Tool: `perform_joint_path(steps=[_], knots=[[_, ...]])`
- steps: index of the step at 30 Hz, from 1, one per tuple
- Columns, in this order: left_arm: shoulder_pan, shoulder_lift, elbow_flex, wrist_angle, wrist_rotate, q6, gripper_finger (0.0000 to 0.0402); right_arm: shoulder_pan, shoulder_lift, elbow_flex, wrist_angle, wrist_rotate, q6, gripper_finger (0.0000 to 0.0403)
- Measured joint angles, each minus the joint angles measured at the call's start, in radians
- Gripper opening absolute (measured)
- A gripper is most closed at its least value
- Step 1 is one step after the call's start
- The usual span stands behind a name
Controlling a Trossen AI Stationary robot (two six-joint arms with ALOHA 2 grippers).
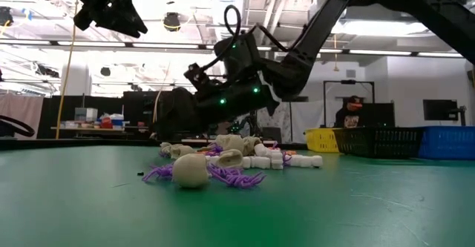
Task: Sort Halloween decoration
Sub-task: Put the gray skull toy into the top black basket
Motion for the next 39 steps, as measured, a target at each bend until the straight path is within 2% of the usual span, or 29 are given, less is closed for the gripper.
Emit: perform_joint_path(steps=[39], knots=[[0.000, 0.000, 0.000, -0.003, 0.000, 0.000, 0.0121, -0.019, 0.000, 0.000, -0.155, -0.025, -0.030, 0.0214]])
